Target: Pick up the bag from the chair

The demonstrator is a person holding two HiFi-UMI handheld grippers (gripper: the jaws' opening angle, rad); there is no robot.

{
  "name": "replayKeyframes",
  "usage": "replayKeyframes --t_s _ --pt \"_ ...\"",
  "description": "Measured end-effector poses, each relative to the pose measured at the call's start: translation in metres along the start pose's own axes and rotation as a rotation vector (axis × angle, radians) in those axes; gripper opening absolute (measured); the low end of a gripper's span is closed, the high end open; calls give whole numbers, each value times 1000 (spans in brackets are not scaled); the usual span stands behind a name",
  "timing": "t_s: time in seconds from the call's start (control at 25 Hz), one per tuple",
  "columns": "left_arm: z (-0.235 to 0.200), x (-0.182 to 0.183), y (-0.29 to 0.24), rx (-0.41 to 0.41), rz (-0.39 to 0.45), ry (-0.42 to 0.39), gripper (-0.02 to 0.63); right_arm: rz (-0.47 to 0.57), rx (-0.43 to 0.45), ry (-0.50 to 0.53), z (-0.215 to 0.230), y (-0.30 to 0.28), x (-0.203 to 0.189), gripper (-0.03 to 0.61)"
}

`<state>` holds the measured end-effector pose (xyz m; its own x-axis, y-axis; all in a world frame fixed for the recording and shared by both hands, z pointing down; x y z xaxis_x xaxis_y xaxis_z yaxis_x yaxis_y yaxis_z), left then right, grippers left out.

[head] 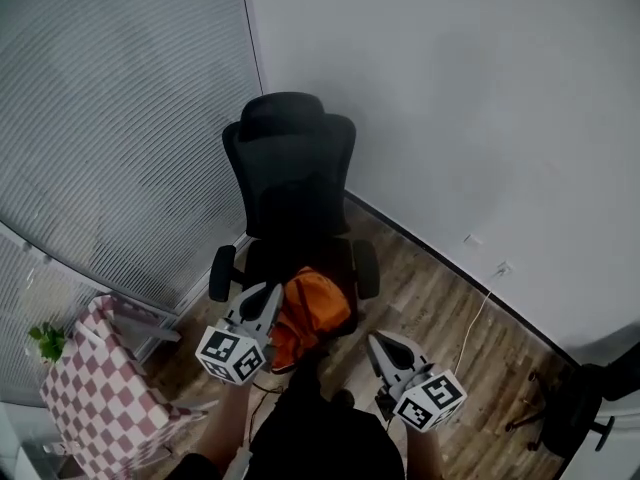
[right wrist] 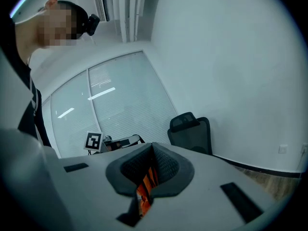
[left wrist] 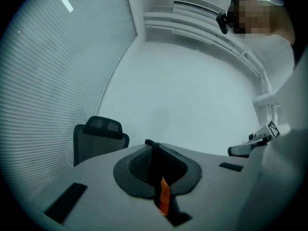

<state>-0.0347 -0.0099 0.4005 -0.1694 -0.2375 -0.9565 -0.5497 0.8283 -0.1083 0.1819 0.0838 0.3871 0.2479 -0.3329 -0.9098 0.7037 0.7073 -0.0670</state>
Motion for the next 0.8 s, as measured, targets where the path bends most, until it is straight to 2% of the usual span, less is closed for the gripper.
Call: replayKeyframes --t_s 0.16,0.32,0.52,0.8 --pt "24 -7 28 37 16 -1 34 -25 67 1 -6 21 -6 18" --pt "43 -9 46 64 27 -9 34 -53 88 2 -6 32 -15 18" --pt "64 -3 72 44 49 -7 34 -52 105 1 -18 40 -17 18" --pt "76 16 107 -14 69 -13 34 -30 85 24 -44 37 -15 18"
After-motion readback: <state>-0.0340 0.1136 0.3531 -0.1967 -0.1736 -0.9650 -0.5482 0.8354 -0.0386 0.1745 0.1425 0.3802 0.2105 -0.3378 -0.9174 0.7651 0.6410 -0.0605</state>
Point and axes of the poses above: the fingertips, and each gripper's own axes: y backward along the fingers, z to its right, x out of its top, the point moved 4 cm from there along y, backward along the fingers, and after that the axes turned 4 degrees about x, right-handed, at the moved point
